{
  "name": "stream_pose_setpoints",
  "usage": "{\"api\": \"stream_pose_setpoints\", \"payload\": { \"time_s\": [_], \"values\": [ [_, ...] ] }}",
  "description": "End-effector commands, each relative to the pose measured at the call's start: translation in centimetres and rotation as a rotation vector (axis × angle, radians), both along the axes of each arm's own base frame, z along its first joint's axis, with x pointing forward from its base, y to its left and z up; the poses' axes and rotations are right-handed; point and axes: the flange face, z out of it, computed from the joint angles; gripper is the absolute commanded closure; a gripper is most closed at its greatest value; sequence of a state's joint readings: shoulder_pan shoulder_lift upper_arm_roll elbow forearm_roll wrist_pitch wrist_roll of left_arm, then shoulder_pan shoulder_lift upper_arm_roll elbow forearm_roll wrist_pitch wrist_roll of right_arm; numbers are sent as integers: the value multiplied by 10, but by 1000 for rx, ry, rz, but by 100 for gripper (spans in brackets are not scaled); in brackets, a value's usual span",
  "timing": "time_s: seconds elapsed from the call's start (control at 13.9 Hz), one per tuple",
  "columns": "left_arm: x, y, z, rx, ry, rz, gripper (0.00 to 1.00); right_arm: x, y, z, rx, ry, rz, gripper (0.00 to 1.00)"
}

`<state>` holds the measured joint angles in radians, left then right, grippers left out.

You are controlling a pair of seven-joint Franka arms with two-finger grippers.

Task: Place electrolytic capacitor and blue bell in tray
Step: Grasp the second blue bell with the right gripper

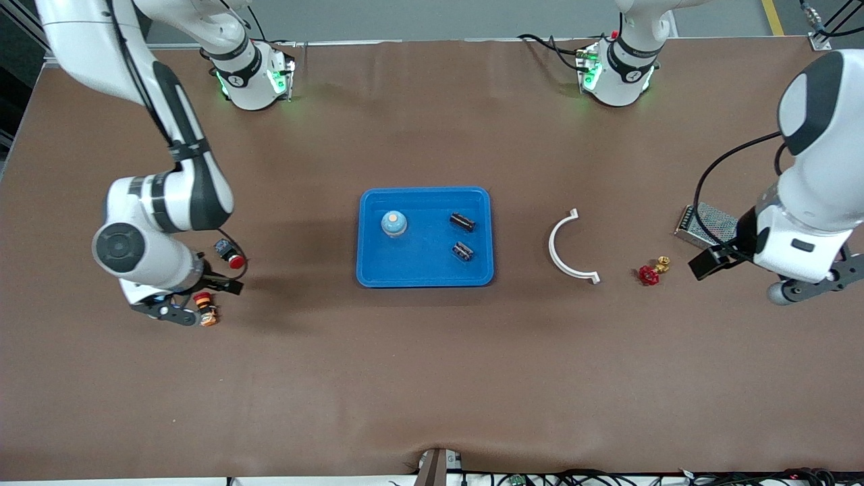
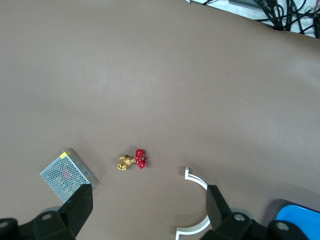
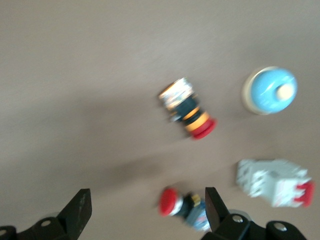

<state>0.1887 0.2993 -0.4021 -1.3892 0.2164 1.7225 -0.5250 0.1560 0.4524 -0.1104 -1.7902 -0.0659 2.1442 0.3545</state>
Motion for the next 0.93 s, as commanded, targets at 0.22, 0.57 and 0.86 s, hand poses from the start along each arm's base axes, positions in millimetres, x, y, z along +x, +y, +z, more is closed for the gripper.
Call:
{"api": "stream_pose_setpoints", "payload": {
  "time_s": [0.22,0.57,0.86],
  "values": [
    [-31,18,45,-32,31,-76,0,17,-113,-6,7,-54,127,0],
    [-61,57,78,-66,72,-215,0,23,-154,-41,2,-87,153,0],
    [-82,76,89,-57,118,-334,0,22,-169,-72,0,-106,169,0]
  ]
}}
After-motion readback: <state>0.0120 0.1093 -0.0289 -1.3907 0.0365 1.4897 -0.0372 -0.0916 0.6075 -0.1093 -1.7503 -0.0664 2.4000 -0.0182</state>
